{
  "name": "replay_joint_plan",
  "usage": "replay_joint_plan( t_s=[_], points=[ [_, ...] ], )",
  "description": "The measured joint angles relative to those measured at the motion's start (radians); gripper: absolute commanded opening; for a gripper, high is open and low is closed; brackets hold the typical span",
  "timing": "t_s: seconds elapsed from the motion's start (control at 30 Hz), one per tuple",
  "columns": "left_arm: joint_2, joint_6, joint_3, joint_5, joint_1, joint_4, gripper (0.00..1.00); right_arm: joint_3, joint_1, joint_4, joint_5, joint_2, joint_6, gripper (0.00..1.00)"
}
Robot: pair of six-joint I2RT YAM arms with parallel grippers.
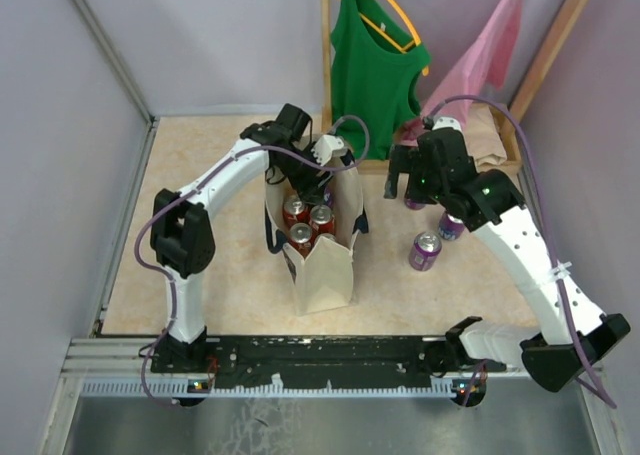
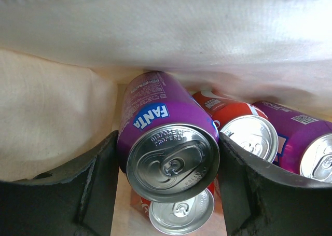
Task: Place the beverage into the canvas bag
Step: Place the drink in the canvas bag.
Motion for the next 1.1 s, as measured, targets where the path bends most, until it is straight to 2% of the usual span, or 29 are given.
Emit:
replay_joint_plan(
  t_s=[0.13,0.33,0.53,0.67,1.1],
  points=[
    [0.003,-0.006,0.004,0.0,0.0,0.0,0.49,-0.005,0.0,-0.006,0.006,-0.015,0.008,0.99],
    [0.015,-0.016,0.031,0.001,-0.006,-0.003,0.76,-0.008,0.0,-0.006,0.008,-0.023,0.015,0.99],
    [0.013,-0.025,0.033,0.034,-0.009,0.007,0.85,-0.029,0.0,-0.005,0.008,-0.027,0.017,0.99],
    [0.002,-0.029,0.033,0.057,-0.013,0.026,0.88,-0.033,0.0,-0.006,0.007,-0.028,0.017,0.99],
    [-0.068,-0.061,0.019,0.048,-0.017,0.077,0.86,-0.044,0.0,-0.005,0.006,-0.031,0.017,0.99]
  ],
)
